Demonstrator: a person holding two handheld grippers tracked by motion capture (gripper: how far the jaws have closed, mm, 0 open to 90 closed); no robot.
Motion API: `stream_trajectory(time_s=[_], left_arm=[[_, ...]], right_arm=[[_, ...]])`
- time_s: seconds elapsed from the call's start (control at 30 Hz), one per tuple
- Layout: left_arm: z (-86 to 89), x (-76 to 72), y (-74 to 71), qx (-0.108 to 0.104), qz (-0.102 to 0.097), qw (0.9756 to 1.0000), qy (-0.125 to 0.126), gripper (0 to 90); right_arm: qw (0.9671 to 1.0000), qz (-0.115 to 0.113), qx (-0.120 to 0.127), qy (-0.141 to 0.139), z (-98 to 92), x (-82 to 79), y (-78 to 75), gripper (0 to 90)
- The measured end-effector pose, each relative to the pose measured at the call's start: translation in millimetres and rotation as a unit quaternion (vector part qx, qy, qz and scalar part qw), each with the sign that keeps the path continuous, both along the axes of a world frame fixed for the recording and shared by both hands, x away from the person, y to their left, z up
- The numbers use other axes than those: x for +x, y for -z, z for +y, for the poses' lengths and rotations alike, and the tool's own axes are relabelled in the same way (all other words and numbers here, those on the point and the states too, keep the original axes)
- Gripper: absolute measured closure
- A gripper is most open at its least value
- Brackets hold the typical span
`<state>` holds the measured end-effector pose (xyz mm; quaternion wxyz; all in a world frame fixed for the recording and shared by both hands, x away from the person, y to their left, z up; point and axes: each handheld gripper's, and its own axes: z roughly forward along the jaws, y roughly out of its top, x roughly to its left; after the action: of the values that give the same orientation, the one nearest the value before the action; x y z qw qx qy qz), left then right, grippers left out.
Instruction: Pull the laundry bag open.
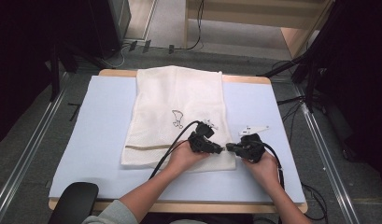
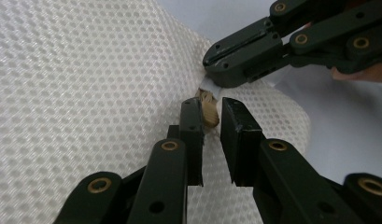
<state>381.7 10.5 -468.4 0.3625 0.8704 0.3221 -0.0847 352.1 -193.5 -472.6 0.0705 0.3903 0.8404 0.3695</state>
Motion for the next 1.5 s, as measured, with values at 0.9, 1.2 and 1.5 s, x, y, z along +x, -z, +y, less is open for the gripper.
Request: stream_trajectory(time_s=[0.9,1.2,1.5], left_arm=[[40.8,7.0,-7.5,-0.010,0.047,0.9986,-0.022,89.1],[119.6,-1.6,-24.6,-0.004,0.061,0.9971,-0.046,89.0],[183.1,-7.8,-31.7,-0.003,0.065,0.9954,-0.070,89.0]], right_arm=[[0.9993,-0.021,0.021,-0.023,-6.3,-1.1,7.2,90.0],[0.9993,-0.009,0.033,-0.016,-8.1,-0.2,7.8,90.0],[0.9997,-0.006,0.016,-0.014,-4.9,-0.3,4.5,90.0]])
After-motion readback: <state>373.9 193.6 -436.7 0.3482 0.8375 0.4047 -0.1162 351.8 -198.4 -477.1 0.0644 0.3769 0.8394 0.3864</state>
